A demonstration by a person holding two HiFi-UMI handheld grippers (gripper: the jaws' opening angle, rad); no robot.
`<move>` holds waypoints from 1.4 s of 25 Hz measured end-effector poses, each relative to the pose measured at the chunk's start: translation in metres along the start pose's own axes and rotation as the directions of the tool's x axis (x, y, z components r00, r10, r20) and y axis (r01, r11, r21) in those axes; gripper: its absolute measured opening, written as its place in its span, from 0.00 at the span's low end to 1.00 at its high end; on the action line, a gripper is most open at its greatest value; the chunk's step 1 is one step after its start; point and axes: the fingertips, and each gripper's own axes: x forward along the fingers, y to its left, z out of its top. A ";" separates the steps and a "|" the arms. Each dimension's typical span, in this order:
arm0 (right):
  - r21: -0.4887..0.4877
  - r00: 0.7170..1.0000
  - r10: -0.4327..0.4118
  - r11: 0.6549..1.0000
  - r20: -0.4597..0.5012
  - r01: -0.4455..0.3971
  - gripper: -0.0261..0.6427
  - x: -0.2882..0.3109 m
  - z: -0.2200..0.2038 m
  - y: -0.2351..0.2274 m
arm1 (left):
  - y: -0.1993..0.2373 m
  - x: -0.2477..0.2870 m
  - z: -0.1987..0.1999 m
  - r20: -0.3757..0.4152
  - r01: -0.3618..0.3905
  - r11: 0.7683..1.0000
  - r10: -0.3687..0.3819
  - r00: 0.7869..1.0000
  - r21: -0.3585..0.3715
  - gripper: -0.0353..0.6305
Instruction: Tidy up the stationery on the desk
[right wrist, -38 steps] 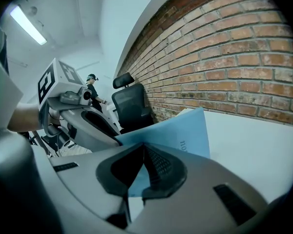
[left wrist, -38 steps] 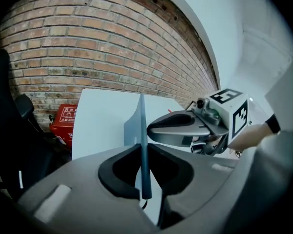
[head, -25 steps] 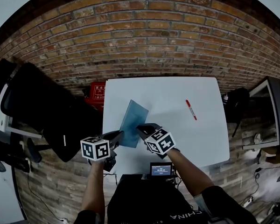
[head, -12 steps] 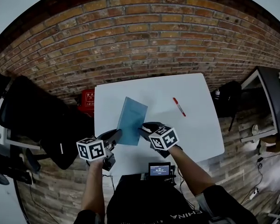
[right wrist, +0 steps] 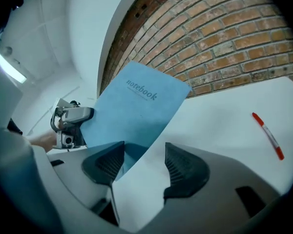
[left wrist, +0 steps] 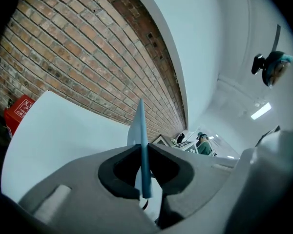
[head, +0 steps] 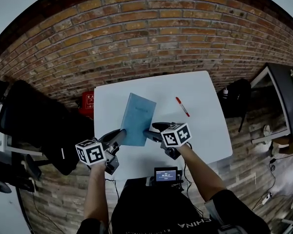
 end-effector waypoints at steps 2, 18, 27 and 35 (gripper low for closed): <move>0.008 0.999 0.041 0.999 0.006 -0.041 0.44 -0.003 0.001 0.002 | -0.003 0.001 0.001 0.010 0.020 1.000 -0.020 1.000 -0.007 0.13; 0.074 0.953 0.290 0.952 0.084 -0.296 0.45 -0.005 0.019 0.025 | -0.006 0.004 0.020 0.090 0.236 0.966 -0.227 0.970 -0.102 0.13; 0.109 0.978 0.190 0.974 0.084 -0.198 0.18 0.004 0.027 0.008 | 0.029 0.001 0.030 0.103 0.187 0.976 -0.176 0.979 -0.108 0.13; 0.171 0.998 0.070 0.983 -0.010 -0.067 0.17 0.012 0.020 -0.016 | 0.058 0.021 0.023 0.064 0.115 0.988 -0.109 0.992 -0.102 0.13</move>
